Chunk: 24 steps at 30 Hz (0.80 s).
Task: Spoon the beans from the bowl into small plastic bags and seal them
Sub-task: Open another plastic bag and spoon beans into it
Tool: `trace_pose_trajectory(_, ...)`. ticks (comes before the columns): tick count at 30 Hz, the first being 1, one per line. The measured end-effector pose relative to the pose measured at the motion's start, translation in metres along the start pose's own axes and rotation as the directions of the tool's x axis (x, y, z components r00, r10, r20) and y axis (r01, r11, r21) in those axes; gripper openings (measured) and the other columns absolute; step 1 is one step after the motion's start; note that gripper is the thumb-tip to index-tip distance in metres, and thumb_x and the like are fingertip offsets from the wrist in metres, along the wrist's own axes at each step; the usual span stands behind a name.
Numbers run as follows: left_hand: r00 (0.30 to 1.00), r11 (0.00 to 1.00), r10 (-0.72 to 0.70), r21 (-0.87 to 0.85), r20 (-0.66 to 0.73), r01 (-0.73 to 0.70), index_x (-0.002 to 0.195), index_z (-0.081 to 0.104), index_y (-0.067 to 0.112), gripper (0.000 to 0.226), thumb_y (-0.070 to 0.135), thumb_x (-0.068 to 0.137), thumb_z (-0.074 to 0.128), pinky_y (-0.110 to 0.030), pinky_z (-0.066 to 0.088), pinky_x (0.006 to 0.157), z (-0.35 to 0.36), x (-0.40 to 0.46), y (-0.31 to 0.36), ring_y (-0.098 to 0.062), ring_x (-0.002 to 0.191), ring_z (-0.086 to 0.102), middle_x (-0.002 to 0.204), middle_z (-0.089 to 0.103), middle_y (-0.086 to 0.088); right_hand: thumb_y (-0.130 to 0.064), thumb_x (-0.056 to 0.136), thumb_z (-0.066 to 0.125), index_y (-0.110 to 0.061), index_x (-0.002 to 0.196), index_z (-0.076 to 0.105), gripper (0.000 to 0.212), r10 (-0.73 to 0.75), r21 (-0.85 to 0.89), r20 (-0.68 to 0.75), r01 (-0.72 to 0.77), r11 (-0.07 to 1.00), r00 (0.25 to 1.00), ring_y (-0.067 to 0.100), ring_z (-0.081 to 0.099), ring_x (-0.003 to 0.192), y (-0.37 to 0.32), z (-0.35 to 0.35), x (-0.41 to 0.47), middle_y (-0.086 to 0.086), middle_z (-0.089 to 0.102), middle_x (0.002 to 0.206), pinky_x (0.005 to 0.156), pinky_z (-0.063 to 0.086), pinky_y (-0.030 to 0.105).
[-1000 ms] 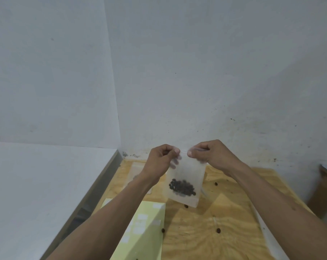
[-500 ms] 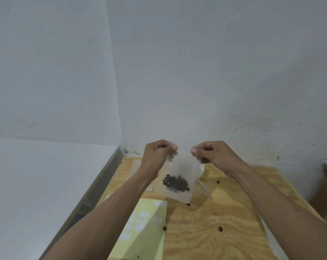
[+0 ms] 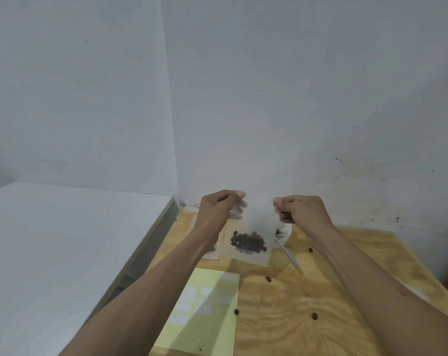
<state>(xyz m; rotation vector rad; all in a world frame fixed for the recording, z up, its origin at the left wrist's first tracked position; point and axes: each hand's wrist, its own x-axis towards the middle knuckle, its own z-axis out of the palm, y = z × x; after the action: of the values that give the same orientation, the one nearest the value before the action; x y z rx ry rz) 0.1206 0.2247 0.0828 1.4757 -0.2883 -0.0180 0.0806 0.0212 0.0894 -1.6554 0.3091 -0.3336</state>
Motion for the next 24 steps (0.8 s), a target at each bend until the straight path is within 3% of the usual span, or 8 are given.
trace_pose_trajectory(4, 0.991, 0.999, -0.012, 0.037, -0.133, 0.017, 0.084, 0.081, 0.006, 0.017, 0.017, 0.091, 0.07, -0.022, 0.054, 0.068, -0.013, 0.005, 0.002, -0.011, 0.066, 0.064, 0.072, 0.075, -0.006, -0.026, 0.093, 0.072, -0.003, 0.1, 0.074, 0.024, 0.105, 0.031, 0.151, -0.111, 0.993, 0.983, 0.022, 0.075, 0.082, -0.002, 0.02, -0.011, 0.012, 0.078, 0.094, 0.07, 0.062, 0.028)
trace_pose_trajectory(6, 0.971, 0.999, -0.028, 0.015, -0.238, 0.033, 0.078, 0.08, 0.006, 0.016, 0.014, 0.088, 0.072, -0.022, 0.054, 0.067, -0.023, 0.008, 0.003, -0.012, 0.063, 0.063, 0.067, 0.073, -0.005, -0.033, 0.094, 0.07, -0.005, 0.105, 0.071, 0.03, 0.131, -0.027, 0.273, -0.128, 0.991, 0.953, 0.026, 0.072, 0.077, 0.005, 0.031, -0.018, 0.008, 0.074, 0.09, 0.072, 0.06, 0.03)
trace_pose_trajectory(8, 0.966, 0.998, -0.06, -0.018, -0.25, 0.057, 0.079, 0.08, 0.007, 0.015, 0.012, 0.089, 0.071, -0.028, 0.057, 0.072, -0.033, 0.011, 0.001, -0.014, 0.069, 0.067, 0.074, 0.076, -0.007, -0.023, 0.095, 0.07, -0.003, 0.102, 0.073, 0.022, 0.116, -0.024, 0.313, -0.114, 0.993, 0.943, 0.02, 0.067, 0.069, 0.014, 0.042, -0.021, 0.007, 0.069, 0.084, 0.073, 0.06, 0.032)
trace_pose_trajectory(12, 0.97, 0.965, -0.213, 0.127, -0.119, 0.228, 0.106, 0.076, 0.006, 0.029, 0.028, 0.088, 0.077, -0.038, 0.059, 0.09, -0.06, 0.013, -0.007, -0.016, 0.076, 0.076, 0.11, 0.073, -0.004, -0.007, 0.096, 0.067, -0.001, 0.096, 0.074, 0.009, 0.139, 0.015, 0.249, -0.147, 0.989, 0.959, 0.017, 0.068, 0.066, 0.018, 0.066, -0.017, 0.01, 0.073, 0.086, 0.065, 0.061, 0.028)
trace_pose_trajectory(16, 0.956, 0.948, -0.222, 0.186, -0.189, 0.257, 0.089, 0.072, -0.006, 0.006, -0.003, 0.089, 0.066, -0.045, 0.062, 0.085, -0.084, 0.014, -0.019, -0.021, 0.069, 0.067, 0.094, 0.067, -0.014, -0.004, 0.093, 0.07, 0.002, 0.101, 0.074, 0.011, 0.171, -0.026, 0.194, -0.169, 0.985, 0.966, 0.019, 0.069, 0.067, 0.023, 0.092, -0.008, 0.012, 0.074, 0.088, 0.06, 0.06, 0.027)
trace_pose_trajectory(20, 0.945, 0.885, -0.217, 0.36, -0.245, 0.297, 0.108, 0.07, -0.004, 0.017, 0.004, 0.093, 0.068, -0.037, 0.062, 0.072, -0.099, 0.023, -0.033, -0.021, 0.066, 0.065, 0.104, 0.067, -0.016, -0.01, 0.09, 0.075, -0.001, 0.114, 0.068, 0.027, 0.167, -0.186, 0.093, -0.148, 0.971, 0.982, 0.021, 0.072, 0.072, 0.041, 0.124, 0.003, 0.013, 0.074, 0.096, 0.072, 0.062, 0.034)
trace_pose_trajectory(22, 0.942, 0.793, -0.199, 0.52, -0.269, 0.316, 0.096, 0.069, 0.005, 0.007, 0.011, 0.094, 0.07, -0.037, 0.06, 0.069, -0.102, 0.033, -0.041, -0.023, 0.066, 0.064, 0.1, 0.066, -0.013, -0.015, 0.09, 0.074, -0.006, 0.116, 0.068, 0.028, 0.159, -0.313, 0.047, -0.137, 0.94, 0.986, 0.025, 0.073, 0.083, 0.051, 0.138, 0.007, 0.013, 0.074, 0.105, 0.078, 0.061, 0.035)
trace_pose_trajectory(24, 0.939, 0.69, -0.19, 0.641, -0.285, 0.335, 0.072, 0.058, 0.012, 0.025, 0.016, 0.093, 0.071, -0.037, 0.057, 0.069, -0.104, 0.044, -0.051, -0.023, 0.065, 0.059, 0.08, 0.061, -0.011, -0.019, 0.09, 0.07, -0.007, 0.1, 0.073, 0.016, 0.153, -0.447, 0.031, -0.123, 0.886, 0.988, 0.028, 0.072, 0.089, 0.06, 0.151, 0.009, 0.009, 0.074, 0.097, 0.079, 0.057, 0.033)
